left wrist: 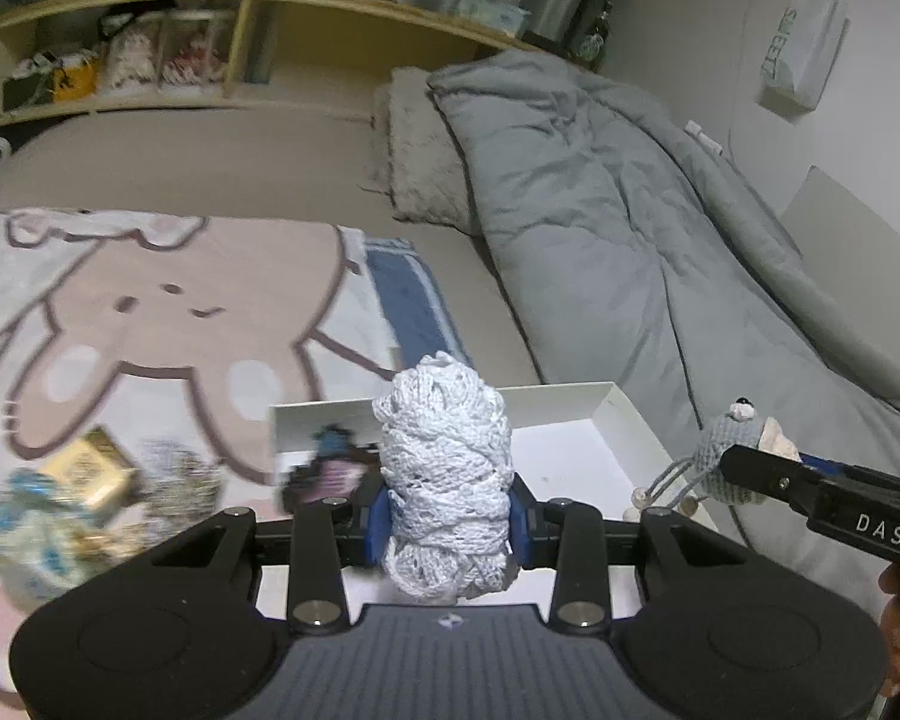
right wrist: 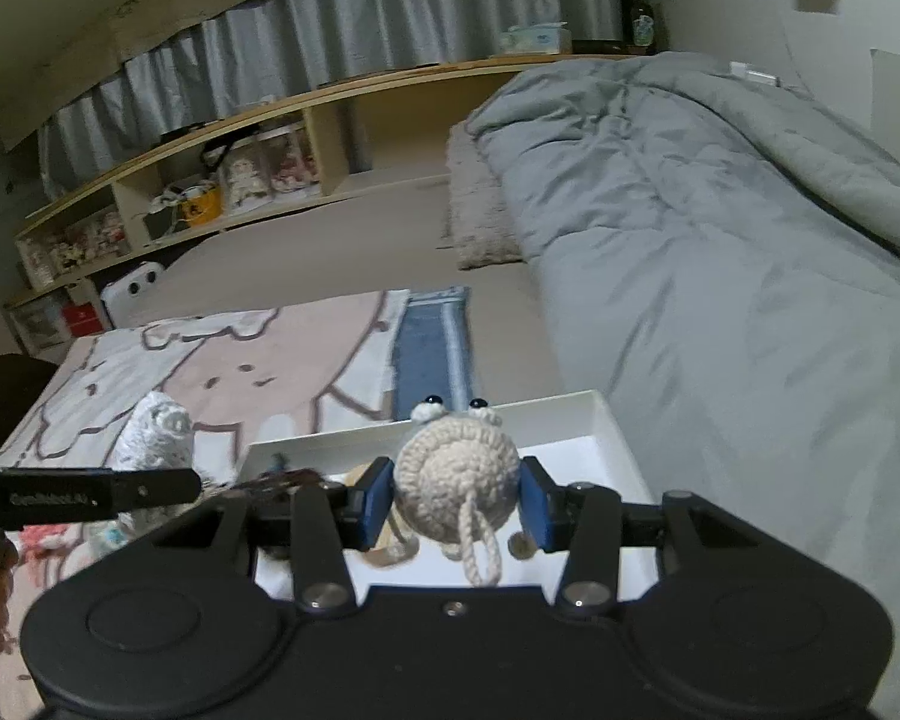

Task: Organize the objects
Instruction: 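Carry the skein and mouse into the white box and open both tools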

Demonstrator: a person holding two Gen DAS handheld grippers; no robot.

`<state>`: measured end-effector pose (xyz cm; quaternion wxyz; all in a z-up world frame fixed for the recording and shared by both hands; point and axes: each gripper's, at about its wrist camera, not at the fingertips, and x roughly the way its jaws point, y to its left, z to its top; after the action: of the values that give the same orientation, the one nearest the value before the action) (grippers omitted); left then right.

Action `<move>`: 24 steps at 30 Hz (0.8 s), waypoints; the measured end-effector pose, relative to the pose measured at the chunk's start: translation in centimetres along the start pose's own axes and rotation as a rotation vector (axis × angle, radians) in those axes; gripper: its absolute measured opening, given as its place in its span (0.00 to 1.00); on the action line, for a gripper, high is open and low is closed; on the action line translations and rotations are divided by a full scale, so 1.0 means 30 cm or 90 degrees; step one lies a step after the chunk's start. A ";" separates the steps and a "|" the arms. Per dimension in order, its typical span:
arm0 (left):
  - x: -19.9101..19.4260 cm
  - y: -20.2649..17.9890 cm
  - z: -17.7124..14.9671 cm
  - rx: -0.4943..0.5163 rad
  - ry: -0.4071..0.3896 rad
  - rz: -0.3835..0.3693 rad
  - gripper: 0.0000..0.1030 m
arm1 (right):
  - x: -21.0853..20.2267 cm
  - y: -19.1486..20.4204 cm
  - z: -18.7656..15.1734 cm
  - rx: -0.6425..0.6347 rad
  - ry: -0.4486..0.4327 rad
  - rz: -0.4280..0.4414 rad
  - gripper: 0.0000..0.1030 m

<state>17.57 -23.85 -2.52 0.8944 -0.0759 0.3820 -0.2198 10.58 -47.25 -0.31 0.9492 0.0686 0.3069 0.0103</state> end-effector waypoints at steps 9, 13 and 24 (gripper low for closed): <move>0.273 -0.136 -0.004 -0.045 0.019 -0.023 0.38 | 0.148 -0.116 0.024 -0.010 0.016 -0.008 0.45; 0.377 -0.146 -0.006 -0.047 0.030 -0.019 0.38 | 0.209 -0.143 0.026 -0.011 0.025 -0.009 0.45; 0.540 -0.158 -0.004 -0.007 0.053 0.020 0.41 | 0.386 -0.170 0.015 -0.007 0.061 0.004 0.45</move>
<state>25.80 -35.39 -11.68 0.8807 -0.0659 0.4211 -0.2064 20.12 -51.66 -7.37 0.9337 0.0636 0.3519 0.0187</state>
